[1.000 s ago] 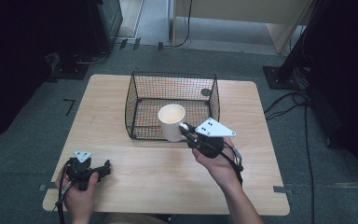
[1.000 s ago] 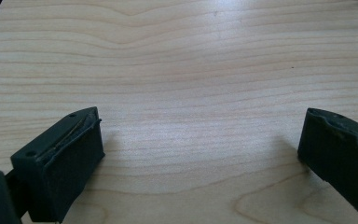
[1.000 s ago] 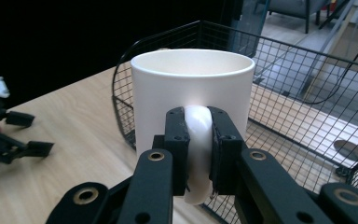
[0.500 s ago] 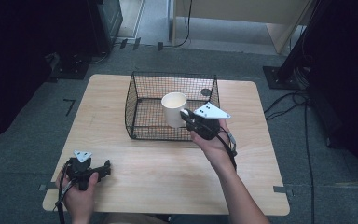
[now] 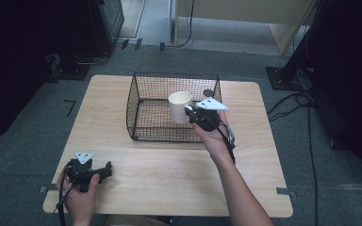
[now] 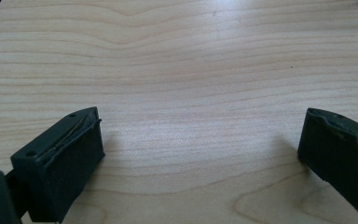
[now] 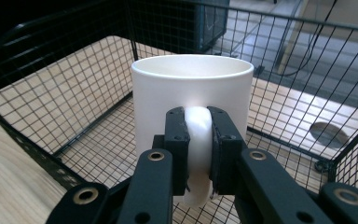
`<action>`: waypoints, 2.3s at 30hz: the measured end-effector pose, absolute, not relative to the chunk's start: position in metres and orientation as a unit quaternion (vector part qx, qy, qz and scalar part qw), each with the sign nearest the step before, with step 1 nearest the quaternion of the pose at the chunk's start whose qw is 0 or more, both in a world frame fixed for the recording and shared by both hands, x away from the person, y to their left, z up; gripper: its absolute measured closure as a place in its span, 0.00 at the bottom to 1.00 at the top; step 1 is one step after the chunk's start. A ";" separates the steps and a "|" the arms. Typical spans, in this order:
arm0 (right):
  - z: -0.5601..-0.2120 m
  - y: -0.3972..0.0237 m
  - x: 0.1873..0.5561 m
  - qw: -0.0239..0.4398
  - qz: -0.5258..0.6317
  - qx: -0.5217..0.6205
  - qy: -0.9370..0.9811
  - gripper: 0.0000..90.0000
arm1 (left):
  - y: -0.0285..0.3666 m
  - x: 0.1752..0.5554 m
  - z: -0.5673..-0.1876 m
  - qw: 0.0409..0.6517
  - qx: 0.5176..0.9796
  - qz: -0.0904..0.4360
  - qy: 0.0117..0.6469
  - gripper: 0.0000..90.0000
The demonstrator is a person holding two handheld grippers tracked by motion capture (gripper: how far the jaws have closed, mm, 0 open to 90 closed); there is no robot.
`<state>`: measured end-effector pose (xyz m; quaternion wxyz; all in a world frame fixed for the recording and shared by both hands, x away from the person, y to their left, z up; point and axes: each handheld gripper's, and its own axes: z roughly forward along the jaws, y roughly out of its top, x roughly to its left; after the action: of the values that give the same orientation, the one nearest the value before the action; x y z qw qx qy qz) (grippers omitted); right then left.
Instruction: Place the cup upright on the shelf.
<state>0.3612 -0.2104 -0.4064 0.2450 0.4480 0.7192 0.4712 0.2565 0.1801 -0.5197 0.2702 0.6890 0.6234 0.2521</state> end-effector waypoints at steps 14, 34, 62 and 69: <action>-0.418 -0.210 0.387 0.217 0.440 0.483 0.725 0.89 | 0.180 0.256 -0.520 0.271 0.690 0.252 0.622 0.00; -0.430 -0.213 0.400 0.172 0.413 0.531 0.720 0.88 | 0.180 0.256 -0.520 0.271 0.690 0.251 0.622 0.00; -0.424 -0.214 0.392 0.173 0.419 0.520 0.725 0.78 | 0.180 0.256 -0.520 0.271 0.691 0.251 0.621 0.00; -0.409 -0.221 0.373 0.177 0.444 0.501 0.722 0.58 | 0.180 0.256 -0.520 0.271 0.691 0.251 0.621 0.00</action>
<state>0.3731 -0.2212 -0.4086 0.1771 0.5006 0.7219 0.4437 0.2565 0.1798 -0.5197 0.2711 0.6909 0.6213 0.2512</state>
